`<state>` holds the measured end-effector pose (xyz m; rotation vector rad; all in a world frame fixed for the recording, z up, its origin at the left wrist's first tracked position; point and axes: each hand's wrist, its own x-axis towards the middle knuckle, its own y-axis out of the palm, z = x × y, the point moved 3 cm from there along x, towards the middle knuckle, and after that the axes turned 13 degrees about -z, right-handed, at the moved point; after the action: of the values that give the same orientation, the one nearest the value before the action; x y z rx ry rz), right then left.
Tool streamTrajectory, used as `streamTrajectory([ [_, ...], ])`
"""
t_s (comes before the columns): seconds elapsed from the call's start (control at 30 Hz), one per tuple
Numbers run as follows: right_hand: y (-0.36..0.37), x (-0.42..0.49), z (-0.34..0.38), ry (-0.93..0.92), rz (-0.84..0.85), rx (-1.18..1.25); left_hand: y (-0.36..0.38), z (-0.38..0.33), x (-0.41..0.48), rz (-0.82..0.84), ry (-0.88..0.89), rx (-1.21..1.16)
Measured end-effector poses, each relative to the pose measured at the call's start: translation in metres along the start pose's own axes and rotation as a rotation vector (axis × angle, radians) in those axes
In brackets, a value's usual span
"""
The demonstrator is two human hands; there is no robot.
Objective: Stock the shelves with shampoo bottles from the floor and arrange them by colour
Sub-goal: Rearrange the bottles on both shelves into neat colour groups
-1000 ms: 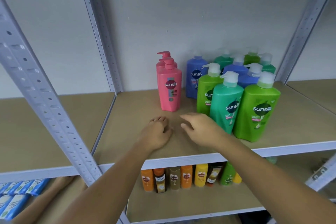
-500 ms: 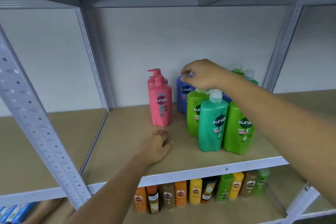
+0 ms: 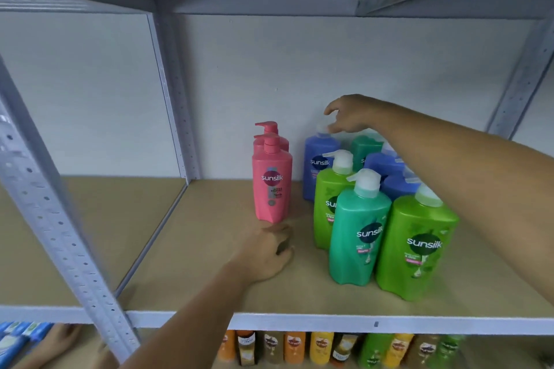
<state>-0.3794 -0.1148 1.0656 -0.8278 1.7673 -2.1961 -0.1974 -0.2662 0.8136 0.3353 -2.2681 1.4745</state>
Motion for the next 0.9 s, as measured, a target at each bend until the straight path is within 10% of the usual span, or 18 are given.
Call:
streamTrajectory([
  [0.9, -0.001, 0.009, -0.039, -0.151, 0.056, 0.072, 0.016, 0.001, 0.005, -0.009, -0.028, 0.122],
])
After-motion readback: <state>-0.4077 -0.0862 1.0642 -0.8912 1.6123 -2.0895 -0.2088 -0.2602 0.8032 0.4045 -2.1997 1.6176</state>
